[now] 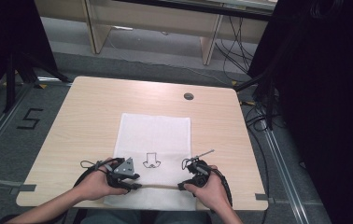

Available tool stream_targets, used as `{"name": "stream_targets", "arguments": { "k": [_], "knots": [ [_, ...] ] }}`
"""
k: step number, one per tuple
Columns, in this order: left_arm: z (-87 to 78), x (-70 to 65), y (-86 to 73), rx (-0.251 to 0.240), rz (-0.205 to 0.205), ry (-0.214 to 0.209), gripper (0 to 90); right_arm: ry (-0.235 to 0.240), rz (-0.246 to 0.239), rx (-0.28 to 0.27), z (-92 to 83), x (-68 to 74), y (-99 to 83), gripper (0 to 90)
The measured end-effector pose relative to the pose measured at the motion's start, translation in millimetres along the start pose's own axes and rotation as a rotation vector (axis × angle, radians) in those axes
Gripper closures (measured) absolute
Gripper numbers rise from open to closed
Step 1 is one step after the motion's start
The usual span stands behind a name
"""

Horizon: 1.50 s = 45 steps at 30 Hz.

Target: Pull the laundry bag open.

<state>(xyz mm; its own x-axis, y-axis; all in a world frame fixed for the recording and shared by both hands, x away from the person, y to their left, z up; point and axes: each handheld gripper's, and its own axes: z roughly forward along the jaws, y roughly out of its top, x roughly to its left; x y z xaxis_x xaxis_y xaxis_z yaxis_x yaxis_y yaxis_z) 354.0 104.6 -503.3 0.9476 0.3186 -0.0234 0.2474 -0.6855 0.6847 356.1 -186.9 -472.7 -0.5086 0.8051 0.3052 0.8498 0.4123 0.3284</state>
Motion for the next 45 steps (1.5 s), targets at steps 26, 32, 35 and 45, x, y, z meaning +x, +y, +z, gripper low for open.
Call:
{"name": "stream_targets", "arguments": {
  "k": [26,32,35,45],
  "knots": [
    [23.2,-10.8,55.2,-0.142,0.036,-0.079,62.3,-0.086,0.013,0.06,-15.4,-18.0,-5.1,90.0],
    [39.4,-16.8,64.8,-0.108,0.054,-0.111,65.8,-0.074,0.002,0.082,-9.4,-22.0,-7.9,90.0],
    [46.5,-20.2,68.8,-0.099,0.065,-0.125,67.0,-0.075,0.03,0.112,-8.6,-18.4,-8.1,90.0],
    [55.4,-26.5,82.2,-0.109,0.082,-0.139,69.4,-0.097,0.06,0.133,-4.7,-10.8,-6.3,90.0]
  ]
}}
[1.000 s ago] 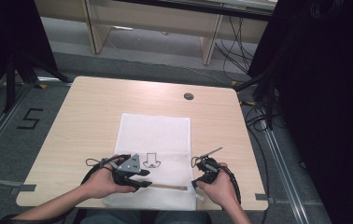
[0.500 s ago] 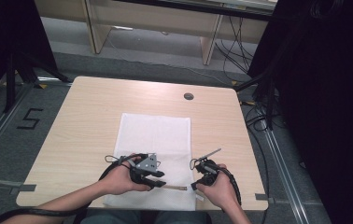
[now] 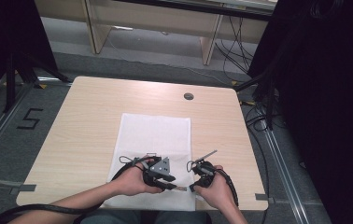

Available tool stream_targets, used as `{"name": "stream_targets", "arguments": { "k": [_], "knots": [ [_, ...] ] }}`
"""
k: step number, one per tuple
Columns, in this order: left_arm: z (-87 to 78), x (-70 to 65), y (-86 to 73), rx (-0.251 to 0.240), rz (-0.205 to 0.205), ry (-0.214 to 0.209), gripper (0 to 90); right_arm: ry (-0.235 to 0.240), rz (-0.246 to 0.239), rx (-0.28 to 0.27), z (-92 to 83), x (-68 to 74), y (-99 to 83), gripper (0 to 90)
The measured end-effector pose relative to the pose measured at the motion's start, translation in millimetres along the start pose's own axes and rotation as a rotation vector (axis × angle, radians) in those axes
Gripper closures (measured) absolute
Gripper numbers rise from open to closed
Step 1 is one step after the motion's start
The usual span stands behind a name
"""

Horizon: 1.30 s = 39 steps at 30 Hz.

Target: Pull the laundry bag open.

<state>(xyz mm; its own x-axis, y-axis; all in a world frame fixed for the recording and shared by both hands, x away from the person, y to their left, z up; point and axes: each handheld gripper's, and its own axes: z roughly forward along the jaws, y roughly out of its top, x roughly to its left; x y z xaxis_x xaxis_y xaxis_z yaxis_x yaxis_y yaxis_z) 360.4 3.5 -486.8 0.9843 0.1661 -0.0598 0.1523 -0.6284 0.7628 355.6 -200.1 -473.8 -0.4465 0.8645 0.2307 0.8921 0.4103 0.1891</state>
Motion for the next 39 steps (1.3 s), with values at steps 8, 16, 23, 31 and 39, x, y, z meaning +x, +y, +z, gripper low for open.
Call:
{"name": "stream_targets", "arguments": {
  "k": [8,16,23,31,39],
  "knots": [
    [6.3,1.4,4.7,0.017,0.006,0.002,70.4,-0.002,-0.049,0.007,0.9,-5.4,0.6,90.0],
    [18.3,1.0,13.5,0.035,0.018,-0.005,72.8,-0.003,-0.027,-0.002,1.9,-6.6,0.1,90.0],
    [26.2,0.2,13.5,0.042,0.007,-0.025,74.3,-0.003,-0.026,0.008,1.1,-7.2,0.1,90.0],
    [34.8,-4.1,16.2,0.068,0.034,-0.038,75.6,0.015,-0.018,-0.019,2.0,-6.1,0.6,90.0],
    [40.6,-2.4,16.1,0.073,0.03,-0.031,75.8,0.013,-0.085,-0.022,3.0,-11.7,-1.7,90.0]
  ]
}}
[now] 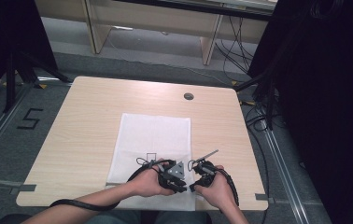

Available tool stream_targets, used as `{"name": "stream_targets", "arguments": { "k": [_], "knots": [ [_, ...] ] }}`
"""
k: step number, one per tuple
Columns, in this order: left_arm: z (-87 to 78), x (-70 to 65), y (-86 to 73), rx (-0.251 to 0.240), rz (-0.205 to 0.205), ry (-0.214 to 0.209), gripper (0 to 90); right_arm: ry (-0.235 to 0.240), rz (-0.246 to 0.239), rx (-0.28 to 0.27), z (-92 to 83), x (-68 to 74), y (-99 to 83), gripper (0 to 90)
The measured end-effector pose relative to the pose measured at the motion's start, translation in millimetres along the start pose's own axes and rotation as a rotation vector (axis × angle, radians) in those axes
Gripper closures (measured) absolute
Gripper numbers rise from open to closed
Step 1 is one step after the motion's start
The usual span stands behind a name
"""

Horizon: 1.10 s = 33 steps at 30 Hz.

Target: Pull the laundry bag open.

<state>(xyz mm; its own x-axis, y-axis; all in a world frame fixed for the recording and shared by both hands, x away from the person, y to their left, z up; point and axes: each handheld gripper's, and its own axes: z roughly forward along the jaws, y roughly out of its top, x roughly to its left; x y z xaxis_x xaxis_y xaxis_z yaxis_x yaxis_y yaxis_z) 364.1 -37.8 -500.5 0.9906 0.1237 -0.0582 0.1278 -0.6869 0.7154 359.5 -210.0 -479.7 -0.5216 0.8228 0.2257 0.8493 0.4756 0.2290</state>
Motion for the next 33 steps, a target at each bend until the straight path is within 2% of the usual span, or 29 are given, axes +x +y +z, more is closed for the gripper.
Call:
{"name": "stream_targets", "arguments": {
  "k": [2,3,6,9,10,11,15,16,21,24,25,29,30,31,33],
  "knots": [
    [1.0,-0.4,-0.4,0.008,-0.013,-0.002,76.0,0.007,0.025,0.002,-0.5,1.6,0.7,90.0],
    [1.3,0.1,-0.4,0.012,-0.006,-0.002,76.1,0.0,0.004,0.004,-0.2,0.3,0.3,90.0],
    [2.9,-0.8,-1.3,0.015,-0.003,0.002,76.5,-0.003,-0.005,-0.002,-0.1,-0.5,0.2,90.0],
    [4.8,-3.9,-2.2,0.013,-0.002,0.01,77.4,-0.002,-0.004,0.0,-0.1,-0.6,0.3,90.0],
    [4.9,-4.1,-1.8,0.013,0.01,0.017,77.9,0.002,0.004,0.006,-0.3,0.0,0.4,90.0],
    [4.6,-4.1,-1.2,0.018,0.005,0.015,78.9,-0.001,-0.004,0.003,-0.3,-0.6,0.5,90.0],
    [4.3,-1.7,0.6,0.03,-0.026,0.006,81.2,0.005,0.015,0.009,-0.6,0.8,0.7,90.0],
    [4.7,-0.3,1.0,0.035,-0.032,-0.016,81.3,0.002,0.009,0.005,-0.2,0.4,0.4,90.0],
    [3.0,0.4,2.4,0.026,-0.056,-0.004,81.7,0.0,-0.003,0.003,-0.3,-0.7,0.5,90.0],
    [2.8,0.3,2.6,0.028,-0.055,-0.004,81.7,0.002,0.001,0.006,-0.4,-0.2,0.5,90.0],
    [2.3,0.4,3.0,0.037,-0.049,-0.004,81.8,0.01,0.029,0.008,-0.8,1.6,1.0,90.0],
    [1.1,1.1,3.8,0.032,-0.029,-0.008,81.9,0.006,0.014,0.0,0.0,1.0,0.6,90.0],
    [0.8,1.0,4.0,0.029,-0.029,-0.007,81.9,0.015,0.068,0.002,-0.7,4.9,1.9,90.0],
    [0.5,0.4,4.0,0.028,-0.04,-0.007,81.9,0.023,0.083,0.011,-1.1,6.2,2.3,90.0],
    [-0.1,0.5,4.6,0.033,-0.024,-0.007,81.9,0.015,0.061,0.0,-0.1,5.1,2.5,90.0]
  ]
}}
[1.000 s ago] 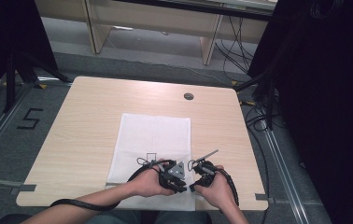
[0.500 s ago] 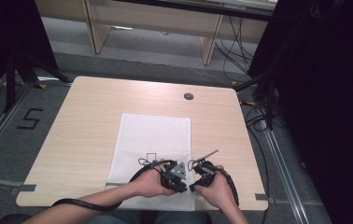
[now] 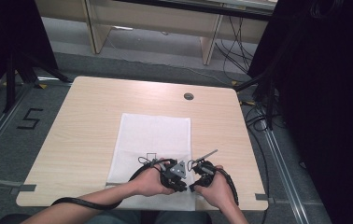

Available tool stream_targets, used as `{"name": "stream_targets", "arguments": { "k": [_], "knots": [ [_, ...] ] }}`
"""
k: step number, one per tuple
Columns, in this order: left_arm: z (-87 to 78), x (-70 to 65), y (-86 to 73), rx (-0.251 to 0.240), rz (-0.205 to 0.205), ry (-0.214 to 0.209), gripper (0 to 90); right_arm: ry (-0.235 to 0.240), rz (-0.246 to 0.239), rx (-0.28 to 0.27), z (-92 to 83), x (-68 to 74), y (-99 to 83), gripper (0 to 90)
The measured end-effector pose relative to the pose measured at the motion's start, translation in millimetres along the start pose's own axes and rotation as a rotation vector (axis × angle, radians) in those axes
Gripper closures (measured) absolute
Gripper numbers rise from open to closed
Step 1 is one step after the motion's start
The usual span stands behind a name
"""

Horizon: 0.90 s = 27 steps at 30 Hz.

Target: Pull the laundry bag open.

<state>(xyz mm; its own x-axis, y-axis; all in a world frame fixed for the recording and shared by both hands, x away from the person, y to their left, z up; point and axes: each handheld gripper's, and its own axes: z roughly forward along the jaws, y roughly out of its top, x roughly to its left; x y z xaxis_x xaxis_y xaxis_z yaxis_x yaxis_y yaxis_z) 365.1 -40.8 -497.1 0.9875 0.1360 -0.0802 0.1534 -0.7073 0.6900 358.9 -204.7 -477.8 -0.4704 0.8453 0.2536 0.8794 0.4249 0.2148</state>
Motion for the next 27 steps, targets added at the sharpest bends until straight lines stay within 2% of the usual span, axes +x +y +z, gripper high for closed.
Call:
{"name": "stream_targets", "arguments": {
  "k": [2,3,4,5,7,8,9,10,11,13,15,19,27],
  "knots": [
    [0.4,0.0,0.0,0.002,0.004,-0.001,82.0,-0.012,-0.002,0.014,-0.5,1.6,0.7,90.0],
    [0.7,-0.1,0.1,0.004,0.001,-0.016,82.0,-0.02,-0.011,0.034,-1.4,2.4,1.1,90.0],
    [-0.1,-0.3,0.5,0.004,0.015,0.008,82.0,-0.024,-0.021,0.035,-1.3,2.6,1.2,90.0],
    [-0.6,-0.3,1.1,0.008,0.021,0.009,82.0,-0.027,0.0,0.016,0.0,4.6,1.3,90.0],
    [-0.7,-1.7,1.6,0.014,0.019,-0.002,82.0,-0.029,0.004,0.033,-0.7,5.9,2.3,90.0],
    [-2.0,-1.6,2.1,0.018,0.03,0.007,82.0,-0.038,-0.025,0.041,-1.1,5.1,2.1,90.0],
    [-3.0,-2.1,2.0,0.02,0.023,-0.002,82.0,-0.045,-0.036,0.034,-0.7,4.8,2.2,90.0],
    [-5.3,-0.6,2.5,0.019,0.048,0.017,82.0,-0.046,-0.041,0.032,-0.5,4.6,2.4,90.0],
    [-6.2,-2.4,1.3,0.014,0.014,0.014,82.0,-0.045,-0.041,0.034,-0.6,4.4,2.6,90.0],
    [-7.0,-1.8,-0.1,0.009,0.006,0.005,82.0,-0.042,-0.043,0.031,-0.2,3.2,2.7,90.0],
    [-7.6,-1.0,-1.3,0.005,0.014,0.005,82.0,-0.035,-0.016,0.023,-0.1,4.6,2.7,90.0],
    [-8.2,-0.8,-1.9,0.004,0.023,0.005,82.0,-0.035,-0.005,0.029,-0.6,5.9,2.4,90.0],
    [-13.4,-2.5,-4.7,-0.005,0.006,0.003,82.0,-0.027,-0.009,0.03,-0.8,4.5,2.1,90.0]
  ]
}}
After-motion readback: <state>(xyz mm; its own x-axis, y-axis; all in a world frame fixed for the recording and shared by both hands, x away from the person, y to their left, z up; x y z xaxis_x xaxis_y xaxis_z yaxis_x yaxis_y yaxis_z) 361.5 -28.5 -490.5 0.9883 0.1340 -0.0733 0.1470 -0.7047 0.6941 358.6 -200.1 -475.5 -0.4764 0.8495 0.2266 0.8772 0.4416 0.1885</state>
